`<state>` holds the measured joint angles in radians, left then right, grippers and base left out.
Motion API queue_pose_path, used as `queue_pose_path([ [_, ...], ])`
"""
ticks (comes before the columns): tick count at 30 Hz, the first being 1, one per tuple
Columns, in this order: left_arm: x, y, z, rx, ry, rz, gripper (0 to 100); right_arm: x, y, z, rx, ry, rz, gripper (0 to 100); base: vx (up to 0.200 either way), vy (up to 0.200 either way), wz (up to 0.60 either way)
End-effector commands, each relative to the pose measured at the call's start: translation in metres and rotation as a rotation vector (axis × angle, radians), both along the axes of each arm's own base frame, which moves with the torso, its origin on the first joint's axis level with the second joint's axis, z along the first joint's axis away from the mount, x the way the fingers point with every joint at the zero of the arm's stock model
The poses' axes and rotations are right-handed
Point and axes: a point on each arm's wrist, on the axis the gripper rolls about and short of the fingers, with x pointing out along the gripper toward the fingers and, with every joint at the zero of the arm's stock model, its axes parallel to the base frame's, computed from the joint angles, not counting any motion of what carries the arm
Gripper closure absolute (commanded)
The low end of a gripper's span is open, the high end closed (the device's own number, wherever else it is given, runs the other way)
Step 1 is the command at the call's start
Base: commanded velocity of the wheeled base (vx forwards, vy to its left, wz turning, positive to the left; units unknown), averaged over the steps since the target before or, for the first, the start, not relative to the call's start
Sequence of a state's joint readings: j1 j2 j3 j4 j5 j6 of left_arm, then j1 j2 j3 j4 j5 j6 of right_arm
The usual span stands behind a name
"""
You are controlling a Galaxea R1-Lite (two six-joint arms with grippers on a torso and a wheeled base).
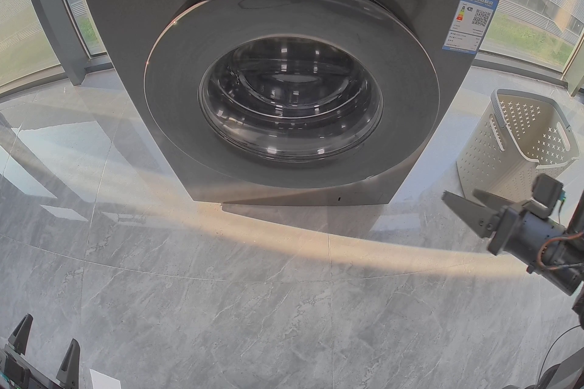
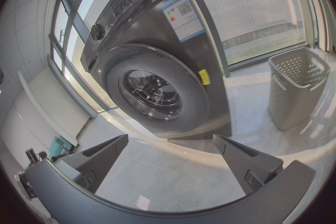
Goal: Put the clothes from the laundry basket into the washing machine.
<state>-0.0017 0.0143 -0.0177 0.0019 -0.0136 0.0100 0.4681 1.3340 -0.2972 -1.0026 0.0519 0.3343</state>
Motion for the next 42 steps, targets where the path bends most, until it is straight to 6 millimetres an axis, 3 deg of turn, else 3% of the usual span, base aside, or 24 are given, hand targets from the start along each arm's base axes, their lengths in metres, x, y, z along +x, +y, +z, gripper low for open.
queue_pose_path([
  [1,0.0,0.0,-0.005,-0.001,0.008,-0.003,0,0.042,0.067,-0.024,0.05,0.08,0.126,0,0.2,0.0,0.0],
  [6,0.0,0.0,-0.005,-0.001,0.008,-0.003,0,0.051,0.078,0.002,0.148,0.01,0.143,0,0.2,0.0,0.0],
  [10,0.0,0.0,-0.005,-0.001,0.008,-0.003,0,0.055,0.079,0.01,0.172,-0.015,0.14,0,0.2,0.0,0.0],
  [19,0.0,0.0,-0.005,0.001,0.008,-0.003,0,0.049,0.066,0.027,0.202,-0.069,0.094,0,0.2,0.0,0.0],
  [32,0.0,0.0,-0.005,0.002,0.008,-0.003,0,0.05,0.057,0.05,0.249,-0.158,0.013,0,0.0,0.0,0.0],
  [37,0.0,0.0,-0.005,0.002,0.008,-0.002,0,0.029,0.059,0.047,0.235,-0.129,0.064,0,0.0,0.0,0.0],
  [38,0.0,0.0,-0.005,0.001,0.008,-0.003,0,0.002,0.061,0.029,0.175,-0.06,0.142,0,0.0,0.0,0.0],
  [42,0.0,0.0,-0.005,0.001,0.008,-0.003,0,-0.043,0.048,-0.001,0.046,0.021,0.253,0,0.0,0.0,0.0],
])
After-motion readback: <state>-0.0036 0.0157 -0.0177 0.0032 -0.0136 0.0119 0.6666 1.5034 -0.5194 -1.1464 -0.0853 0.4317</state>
